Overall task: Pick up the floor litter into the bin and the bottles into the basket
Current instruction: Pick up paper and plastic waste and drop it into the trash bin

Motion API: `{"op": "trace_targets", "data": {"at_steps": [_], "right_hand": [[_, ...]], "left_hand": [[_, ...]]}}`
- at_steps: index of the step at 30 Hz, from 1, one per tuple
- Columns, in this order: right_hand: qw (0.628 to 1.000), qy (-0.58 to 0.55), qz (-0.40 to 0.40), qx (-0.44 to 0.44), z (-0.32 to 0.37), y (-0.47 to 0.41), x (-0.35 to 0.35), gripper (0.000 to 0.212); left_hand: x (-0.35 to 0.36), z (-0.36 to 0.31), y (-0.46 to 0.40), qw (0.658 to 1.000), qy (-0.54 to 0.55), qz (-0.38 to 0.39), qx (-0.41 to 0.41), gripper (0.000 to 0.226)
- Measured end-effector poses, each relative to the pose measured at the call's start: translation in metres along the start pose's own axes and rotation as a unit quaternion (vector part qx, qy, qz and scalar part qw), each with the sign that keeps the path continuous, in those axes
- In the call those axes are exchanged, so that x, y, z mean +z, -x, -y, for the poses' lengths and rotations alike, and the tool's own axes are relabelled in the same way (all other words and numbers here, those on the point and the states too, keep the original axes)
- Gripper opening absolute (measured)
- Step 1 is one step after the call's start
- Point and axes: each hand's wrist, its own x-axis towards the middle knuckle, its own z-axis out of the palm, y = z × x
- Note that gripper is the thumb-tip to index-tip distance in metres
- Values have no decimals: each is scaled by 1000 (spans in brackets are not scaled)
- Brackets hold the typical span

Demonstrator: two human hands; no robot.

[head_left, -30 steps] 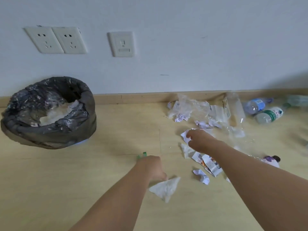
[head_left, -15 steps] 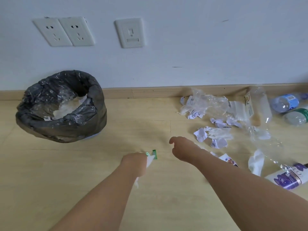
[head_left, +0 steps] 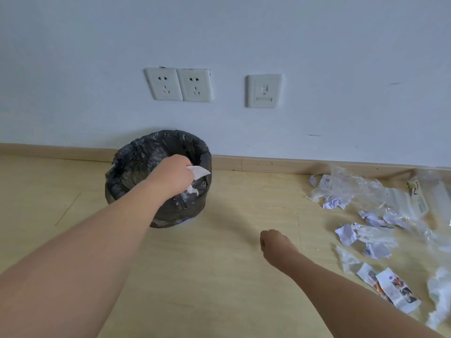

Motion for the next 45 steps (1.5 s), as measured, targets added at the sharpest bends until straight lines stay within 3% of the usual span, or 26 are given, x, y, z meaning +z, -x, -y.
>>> {"op": "trace_targets", "data": {"at_steps": [4, 6, 9, 12, 16, 18, 23, 29, 34, 39, 42, 45], "right_hand": [[984, -127, -125, -27, 59, -13, -82, 7], [969, -164, -175, -62, 99, -17, -122, 6], [951, -193, -220, -104, 164, -31, -160, 6], [958, -148, -209, -128, 217, -51, -163, 9], [984, 58, -97, -140, 252, -77, -130, 31], [982, 68, -98, -150, 248, -78, -125, 38], [970, 45, -186, -148, 160, -46, -160, 35], [982, 79, -172, 13, -40, 34, -171, 36], [987, 51, -71, 139, -178, 89, -128, 36], [977, -37, -18, 207, -254, 115, -70, 32], [975, -57, -20, 215, -270, 114, -39, 32], [976, -41, -19, 213, -279, 106, -24, 41]], "left_hand": [[-15, 48, -26, 996, -60, -70, -6, 24], [-19, 71, -31, 988, -151, -40, -6, 24], [-25, 105, -35, 950, -305, 65, 12, 40], [-27, 130, -32, 947, -312, 60, 48, 43], [-33, 141, -26, 953, -290, -29, 82, 33], [-37, 137, -26, 952, -281, -66, 102, 32], [-35, 94, -26, 951, -249, -129, 129, 34], [29, -33, -23, 953, -179, -114, 215, 35], [129, -145, 2, 941, -137, 23, 309, 36], [230, -212, 31, 910, -163, 213, 315, 38], [281, -229, 42, 884, -215, 255, 327, 42], [318, -230, 45, 880, -248, 251, 317, 43]]}}
